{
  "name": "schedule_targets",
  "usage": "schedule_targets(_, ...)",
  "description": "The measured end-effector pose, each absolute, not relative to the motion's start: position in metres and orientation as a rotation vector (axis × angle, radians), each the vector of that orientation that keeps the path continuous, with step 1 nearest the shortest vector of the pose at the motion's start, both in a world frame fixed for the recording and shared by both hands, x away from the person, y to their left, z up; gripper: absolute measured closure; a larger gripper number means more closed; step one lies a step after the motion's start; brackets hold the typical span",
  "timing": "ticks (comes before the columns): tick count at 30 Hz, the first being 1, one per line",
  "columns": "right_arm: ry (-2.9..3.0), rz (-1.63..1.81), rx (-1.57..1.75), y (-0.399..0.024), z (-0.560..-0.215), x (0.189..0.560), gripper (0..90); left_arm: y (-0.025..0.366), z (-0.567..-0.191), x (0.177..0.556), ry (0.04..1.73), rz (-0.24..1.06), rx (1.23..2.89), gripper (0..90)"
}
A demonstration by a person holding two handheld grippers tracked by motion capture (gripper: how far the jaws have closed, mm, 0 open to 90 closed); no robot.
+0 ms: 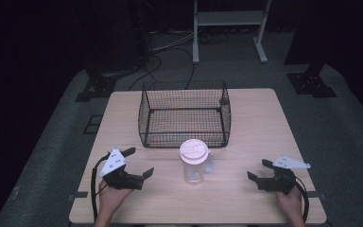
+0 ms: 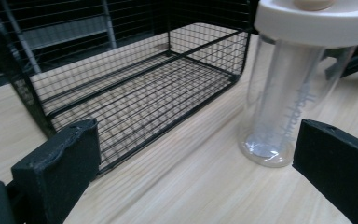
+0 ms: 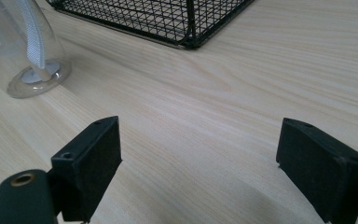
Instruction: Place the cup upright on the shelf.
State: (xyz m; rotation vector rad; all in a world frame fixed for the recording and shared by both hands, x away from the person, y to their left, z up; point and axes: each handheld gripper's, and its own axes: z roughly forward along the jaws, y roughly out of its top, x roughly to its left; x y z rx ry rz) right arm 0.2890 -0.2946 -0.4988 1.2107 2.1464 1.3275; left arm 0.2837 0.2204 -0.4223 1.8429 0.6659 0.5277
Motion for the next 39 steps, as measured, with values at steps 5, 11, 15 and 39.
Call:
schedule_targets(5, 2.148, 1.328, 1.21, -0.295, -0.499, 0.289, 12.9, 0.213, -0.417, 0.284, 0.634, 0.505, 1.862, 0.0)
schedule_targets(11, 2.149, 1.33, 1.209, -0.295, -0.499, 0.289, 12.9, 0.203, -0.411, 0.285, 0.599, 0.466, 1.894, 0.0)
schedule_targets(15, 2.15, 1.332, 1.209, -0.295, -0.499, 0.289, 12.9, 0.196, -0.409, 0.285, 0.577, 0.447, 1.92, 0.0)
schedule_targets(39, 2.155, 1.341, 1.203, -0.295, -0.499, 0.289, 12.9, 0.161, -0.386, 0.292, 0.449, 0.345, 2.021, 0.0)
